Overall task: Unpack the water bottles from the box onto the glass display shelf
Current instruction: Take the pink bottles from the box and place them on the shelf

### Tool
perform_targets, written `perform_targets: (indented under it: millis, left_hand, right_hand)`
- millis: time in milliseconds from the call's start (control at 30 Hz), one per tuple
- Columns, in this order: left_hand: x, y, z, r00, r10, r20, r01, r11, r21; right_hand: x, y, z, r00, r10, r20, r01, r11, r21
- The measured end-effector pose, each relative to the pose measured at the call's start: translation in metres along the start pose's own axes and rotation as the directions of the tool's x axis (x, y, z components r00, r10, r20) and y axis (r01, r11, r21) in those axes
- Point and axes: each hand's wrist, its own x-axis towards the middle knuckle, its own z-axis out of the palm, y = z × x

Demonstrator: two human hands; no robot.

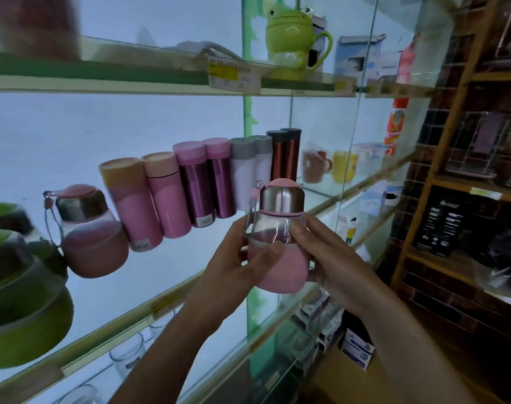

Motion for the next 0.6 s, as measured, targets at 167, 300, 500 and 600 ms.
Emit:
perform_targets:
  millis: [167, 300, 500, 600]
  left_hand:
    - [-0.010, 0.010, -0.012, 0.994, 0.020, -0.103, -0.017, 0.999, 0.036]
    - [-0.023, 0.017, -0.026, 0.980, 0.023, -0.198, -0.009, 0.998, 0.067]
    - [-0.045, 0.029, -0.052, 0.937, 0.034, -0.349, 0.005, 0.994, 0.111]
    - [-0.056, 0.034, -0.068, 0.920, 0.035, -0.391, 0.023, 0.990, 0.141]
  right_hand:
    - [0.015, -0.002, 0.012, 0.992, -0.041, 0.119, 0.038, 0.999, 0.029]
    - [0.027, -0.005, 0.030, 0.974, -0.059, 0.219, 0.046, 0.997, 0.065]
    - [0.043, -0.013, 0.071, 0.935, -0.085, 0.345, 0.051, 0.993, 0.107]
    - [0.048, -0.017, 0.093, 0.910, -0.103, 0.402, 0.057, 0.991, 0.124]
